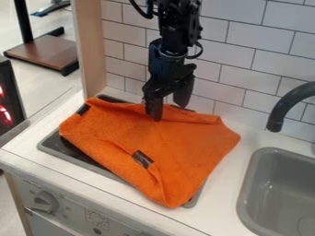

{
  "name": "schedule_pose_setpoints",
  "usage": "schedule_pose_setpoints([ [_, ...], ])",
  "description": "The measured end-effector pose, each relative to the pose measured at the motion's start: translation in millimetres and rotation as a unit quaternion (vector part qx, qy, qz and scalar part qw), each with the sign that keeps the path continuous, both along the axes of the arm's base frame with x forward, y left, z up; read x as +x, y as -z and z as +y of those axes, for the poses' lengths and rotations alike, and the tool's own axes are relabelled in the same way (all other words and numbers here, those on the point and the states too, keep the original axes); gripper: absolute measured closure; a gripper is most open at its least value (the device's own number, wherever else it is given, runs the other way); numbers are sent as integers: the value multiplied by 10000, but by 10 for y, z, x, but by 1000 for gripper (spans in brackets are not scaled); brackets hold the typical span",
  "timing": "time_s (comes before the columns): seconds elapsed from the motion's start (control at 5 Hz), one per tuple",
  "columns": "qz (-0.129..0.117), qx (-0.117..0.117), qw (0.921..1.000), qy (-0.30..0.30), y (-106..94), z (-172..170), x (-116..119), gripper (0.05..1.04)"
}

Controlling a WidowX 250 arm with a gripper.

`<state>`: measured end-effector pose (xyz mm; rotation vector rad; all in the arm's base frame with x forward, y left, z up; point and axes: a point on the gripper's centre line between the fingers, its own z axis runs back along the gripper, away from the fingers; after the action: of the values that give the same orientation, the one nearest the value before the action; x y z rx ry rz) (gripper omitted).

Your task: Fold the cloth from the bottom to the top

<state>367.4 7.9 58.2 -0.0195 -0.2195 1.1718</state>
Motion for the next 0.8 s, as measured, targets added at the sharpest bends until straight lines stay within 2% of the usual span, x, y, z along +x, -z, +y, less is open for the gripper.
schedule_pose_setpoints([
  [0.4, 308, 33, 9995, -60, 211, 0, -184, 84],
  [0.6, 298, 116, 9995, 32, 196, 5, -282, 84],
  [0.8, 421, 251, 9986, 222, 313, 22, -407, 84],
])
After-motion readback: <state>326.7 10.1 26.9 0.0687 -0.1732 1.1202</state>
